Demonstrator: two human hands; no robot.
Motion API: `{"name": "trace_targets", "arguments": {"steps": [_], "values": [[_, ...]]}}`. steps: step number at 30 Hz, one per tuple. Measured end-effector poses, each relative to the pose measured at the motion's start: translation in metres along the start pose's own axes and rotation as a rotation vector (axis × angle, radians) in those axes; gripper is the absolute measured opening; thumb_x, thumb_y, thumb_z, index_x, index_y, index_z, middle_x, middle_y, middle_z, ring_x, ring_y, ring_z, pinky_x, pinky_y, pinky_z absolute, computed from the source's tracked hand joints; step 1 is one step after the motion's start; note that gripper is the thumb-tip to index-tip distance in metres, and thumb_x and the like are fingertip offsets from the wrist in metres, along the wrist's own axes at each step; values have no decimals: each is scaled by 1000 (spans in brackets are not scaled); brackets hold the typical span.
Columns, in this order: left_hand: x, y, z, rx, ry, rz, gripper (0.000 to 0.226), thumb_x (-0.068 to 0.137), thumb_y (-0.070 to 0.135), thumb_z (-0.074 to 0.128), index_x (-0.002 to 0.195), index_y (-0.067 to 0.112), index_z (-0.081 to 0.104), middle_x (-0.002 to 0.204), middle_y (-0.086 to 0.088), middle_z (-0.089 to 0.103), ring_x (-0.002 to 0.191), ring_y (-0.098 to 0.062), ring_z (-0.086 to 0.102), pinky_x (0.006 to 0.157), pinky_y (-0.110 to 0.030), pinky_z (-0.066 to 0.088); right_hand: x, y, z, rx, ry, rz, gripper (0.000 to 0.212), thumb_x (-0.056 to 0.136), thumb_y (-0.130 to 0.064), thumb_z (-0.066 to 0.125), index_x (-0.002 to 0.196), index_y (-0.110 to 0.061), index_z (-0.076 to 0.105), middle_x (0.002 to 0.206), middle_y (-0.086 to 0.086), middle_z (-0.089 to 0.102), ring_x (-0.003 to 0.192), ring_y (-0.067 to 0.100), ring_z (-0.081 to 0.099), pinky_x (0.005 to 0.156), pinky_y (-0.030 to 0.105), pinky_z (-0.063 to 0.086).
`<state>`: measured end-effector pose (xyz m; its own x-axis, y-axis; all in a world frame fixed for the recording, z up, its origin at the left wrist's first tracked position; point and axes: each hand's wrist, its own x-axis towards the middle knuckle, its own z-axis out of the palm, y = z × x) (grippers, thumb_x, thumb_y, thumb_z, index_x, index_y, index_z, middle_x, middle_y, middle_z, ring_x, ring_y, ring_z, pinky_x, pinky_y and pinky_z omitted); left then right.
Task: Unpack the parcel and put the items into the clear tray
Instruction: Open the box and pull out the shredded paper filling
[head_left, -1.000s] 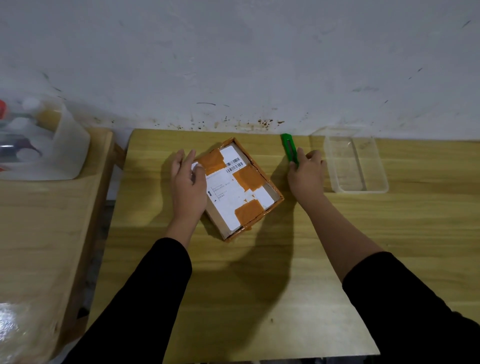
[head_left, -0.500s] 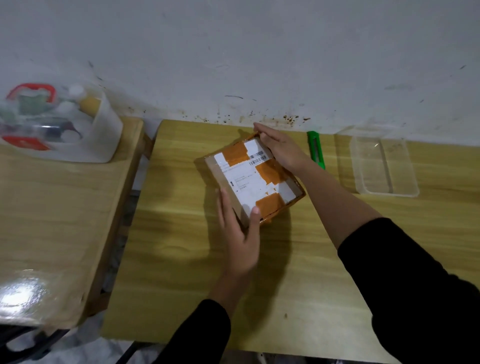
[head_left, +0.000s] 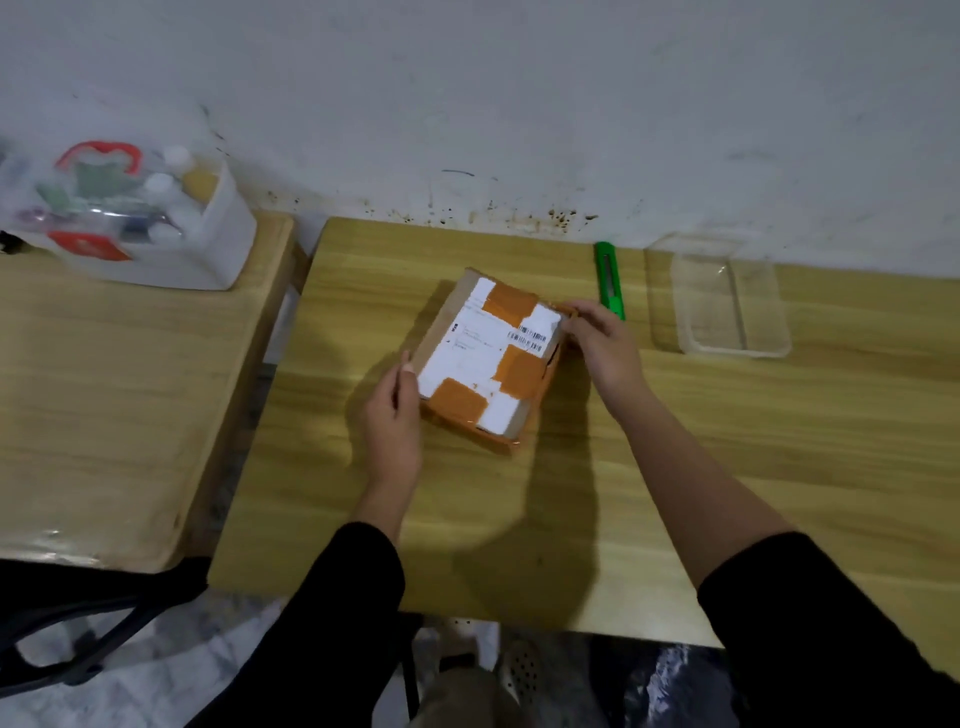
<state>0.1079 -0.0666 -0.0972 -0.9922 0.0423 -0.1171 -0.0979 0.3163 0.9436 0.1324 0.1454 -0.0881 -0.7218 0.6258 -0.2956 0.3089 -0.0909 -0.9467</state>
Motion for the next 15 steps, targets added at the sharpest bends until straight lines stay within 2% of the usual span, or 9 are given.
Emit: {"name": "trace_targets", "arguments": {"steps": [2,3,5,7,8,11,15], "values": [[4,2,0,44,109,-32,30,98,26,41,89,6,61,70,-1,59,65,-9,56,54,-23,35,-30,11,-10,-33,61,-29,13,82,-3,61,93,-7,66,84,2,63,77,6,56,70,17,45],[5,4,0,57,153,-82,30,97,28,41,91,4,59,82,-9,65,78,-20,61,57,-26,37,-46,16,-13,-50,90,-32,10,79,-4,64,89,-6,65,77,-1,61,69,-1,53,66,13,42],[-2,15,0,26,204,-208,36,97,28,40,121,7,56,120,-11,62,108,-26,58,77,-22,42,-76,24,-21,-114,118,-50,11,76,-6,69,80,-5,59,66,-5,53,54,-6,45,55,10,38],[-23,23,-1,-1,196,-240,42,99,28,37,137,13,44,139,-5,50,126,-22,47,99,-26,38,-101,33,-30,-183,94,-80,19,74,-10,72,76,-6,54,62,-5,49,52,-2,41,54,14,35],[-36,25,-2,-5,181,-219,42,99,27,35,138,14,42,142,-4,46,130,-20,43,102,-27,35,-111,36,-35,-208,68,-94,22,73,-11,73,75,-5,52,63,-4,49,54,0,41,55,15,35],[-72,16,-2,-67,106,-181,41,101,23,33,140,14,40,145,-3,42,133,-18,38,100,-20,31,-129,41,-48,-330,17,-132,29,71,-18,76,71,-5,51,63,0,51,59,11,46,54,15,35],[-85,11,1,-106,68,-242,43,101,29,29,141,16,39,141,-4,47,130,-19,43,98,-23,34,-130,33,-56,-558,10,-288,27,67,-24,78,73,-8,58,73,6,62,68,17,54,58,19,39]]}}
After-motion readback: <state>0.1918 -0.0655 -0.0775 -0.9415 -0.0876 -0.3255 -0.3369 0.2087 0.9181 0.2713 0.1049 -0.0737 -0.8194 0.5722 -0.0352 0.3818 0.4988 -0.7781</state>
